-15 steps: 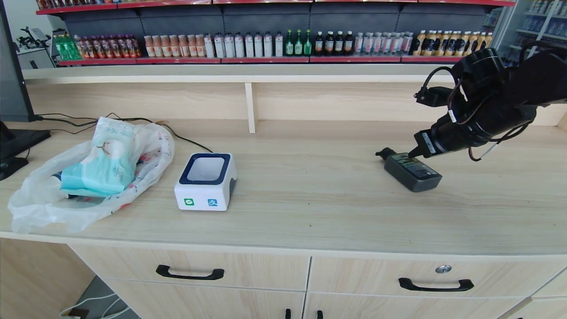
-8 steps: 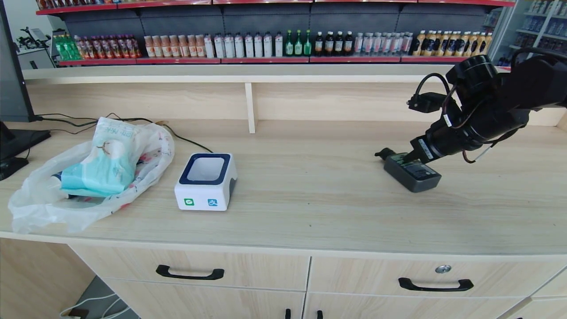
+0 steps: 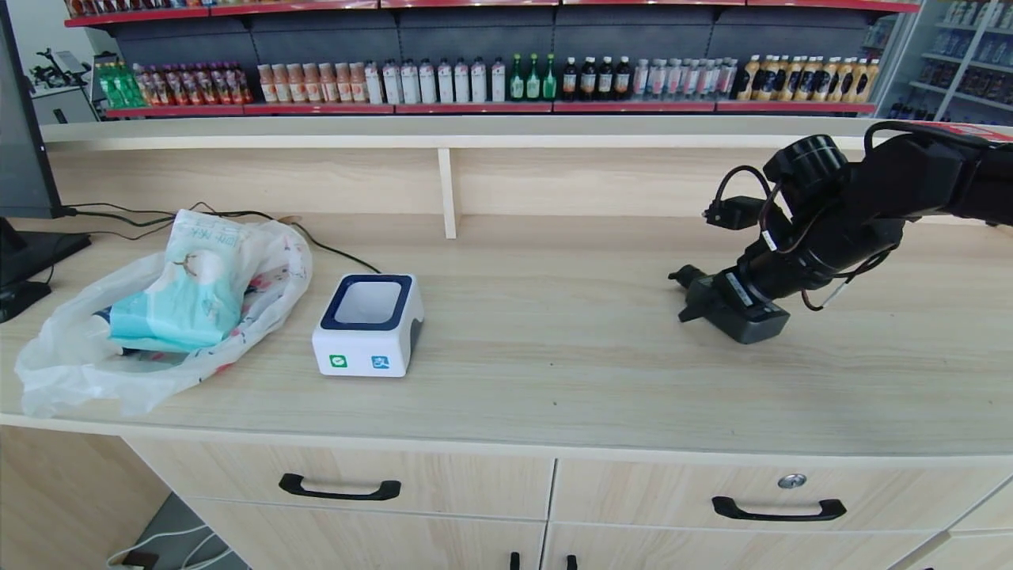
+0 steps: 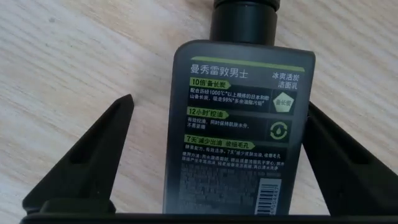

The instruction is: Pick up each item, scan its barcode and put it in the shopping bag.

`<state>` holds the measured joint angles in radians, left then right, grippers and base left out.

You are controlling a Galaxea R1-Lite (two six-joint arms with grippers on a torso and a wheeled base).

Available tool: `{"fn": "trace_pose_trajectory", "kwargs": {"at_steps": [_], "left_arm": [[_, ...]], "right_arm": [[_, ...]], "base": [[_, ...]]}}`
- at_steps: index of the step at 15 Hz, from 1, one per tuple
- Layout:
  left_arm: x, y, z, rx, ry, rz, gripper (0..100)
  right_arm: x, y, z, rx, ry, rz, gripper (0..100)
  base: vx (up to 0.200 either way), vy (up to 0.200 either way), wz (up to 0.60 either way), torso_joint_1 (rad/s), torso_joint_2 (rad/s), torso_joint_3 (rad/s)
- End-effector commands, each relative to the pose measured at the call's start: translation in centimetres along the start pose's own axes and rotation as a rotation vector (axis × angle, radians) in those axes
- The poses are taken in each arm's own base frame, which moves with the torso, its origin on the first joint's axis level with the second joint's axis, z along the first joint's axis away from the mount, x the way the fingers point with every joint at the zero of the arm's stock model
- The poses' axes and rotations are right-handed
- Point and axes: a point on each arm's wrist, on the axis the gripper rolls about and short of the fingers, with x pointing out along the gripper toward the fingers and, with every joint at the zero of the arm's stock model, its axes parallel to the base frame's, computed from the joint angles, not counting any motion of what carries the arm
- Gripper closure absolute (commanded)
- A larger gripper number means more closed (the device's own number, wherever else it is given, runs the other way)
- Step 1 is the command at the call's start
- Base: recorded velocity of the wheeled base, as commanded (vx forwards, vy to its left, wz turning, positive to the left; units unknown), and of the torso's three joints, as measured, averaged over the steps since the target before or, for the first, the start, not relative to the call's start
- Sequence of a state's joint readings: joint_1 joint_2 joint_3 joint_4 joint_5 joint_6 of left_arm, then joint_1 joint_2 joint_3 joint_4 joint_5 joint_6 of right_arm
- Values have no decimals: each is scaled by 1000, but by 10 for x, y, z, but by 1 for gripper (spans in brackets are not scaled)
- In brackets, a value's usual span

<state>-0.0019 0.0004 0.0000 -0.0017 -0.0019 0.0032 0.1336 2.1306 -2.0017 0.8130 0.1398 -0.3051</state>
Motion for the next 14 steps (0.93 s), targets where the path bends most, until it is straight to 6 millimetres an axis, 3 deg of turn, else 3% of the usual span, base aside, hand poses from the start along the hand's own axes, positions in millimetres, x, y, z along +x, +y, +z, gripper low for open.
{"fn": "trace_pose_trajectory", "kwargs": {"at_steps": [1, 4, 8, 9, 14], "left_arm": [[0, 0, 0, 0, 0, -1, 0], [0, 0, 0, 0, 0, 1, 0], [0, 0, 0, 0, 0, 1, 0], [0, 0, 0, 0, 0, 1, 0], [0, 0, 0, 0, 0, 1, 0]], "right_arm": [[5, -1, -1, 3, 12, 2, 0], [3, -1, 0, 26, 2, -2, 0], [-18, -10, -2, 112, -30, -29, 0], [-19, -10, -2, 113, -32, -29, 100], [-23, -6, 1, 101, -52, -26, 100]], "base": [[0, 0, 0, 0, 0, 0], [0, 0, 0, 0, 0, 0], [0, 0, 0, 0, 0, 0], [0, 0, 0, 0, 0, 0], [0, 0, 0, 0, 0, 0]]}}
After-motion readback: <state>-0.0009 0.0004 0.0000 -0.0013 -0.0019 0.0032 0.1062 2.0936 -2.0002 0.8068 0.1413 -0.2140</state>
